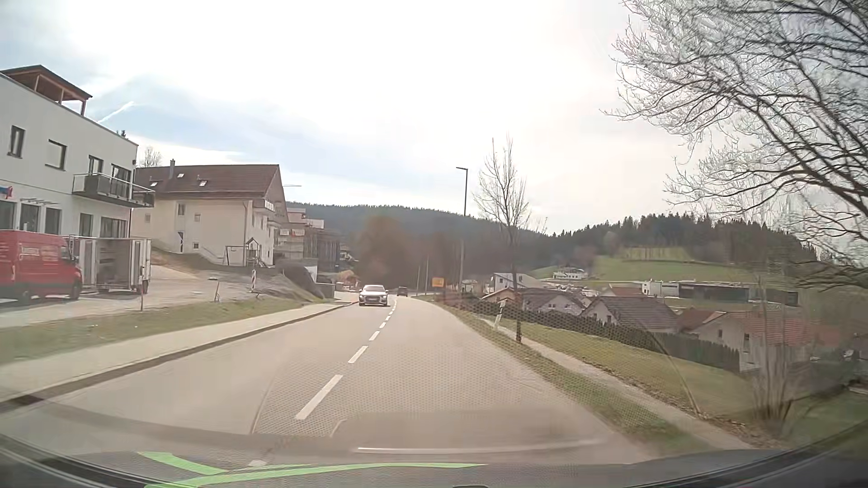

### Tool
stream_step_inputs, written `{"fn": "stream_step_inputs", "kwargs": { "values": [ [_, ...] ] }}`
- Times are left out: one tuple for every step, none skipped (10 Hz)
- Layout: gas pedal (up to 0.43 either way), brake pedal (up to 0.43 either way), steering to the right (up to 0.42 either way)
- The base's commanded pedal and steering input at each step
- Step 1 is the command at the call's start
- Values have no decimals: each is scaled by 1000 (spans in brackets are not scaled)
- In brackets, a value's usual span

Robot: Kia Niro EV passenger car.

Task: Follow the waypoints while adhering to traffic rules and regulations

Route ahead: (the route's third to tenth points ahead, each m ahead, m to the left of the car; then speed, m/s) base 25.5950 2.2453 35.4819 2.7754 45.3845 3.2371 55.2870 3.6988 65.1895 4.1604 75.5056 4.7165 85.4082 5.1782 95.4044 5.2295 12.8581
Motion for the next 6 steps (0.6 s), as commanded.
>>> {"fn": "stream_step_inputs", "kwargs": {
  "values": [
    [47,0,-6],
    [39,0,-6],
    [39,0,-4],
    [39,0,-3],
    [39,0,-3],
    [39,0,-3]
  ]
}}
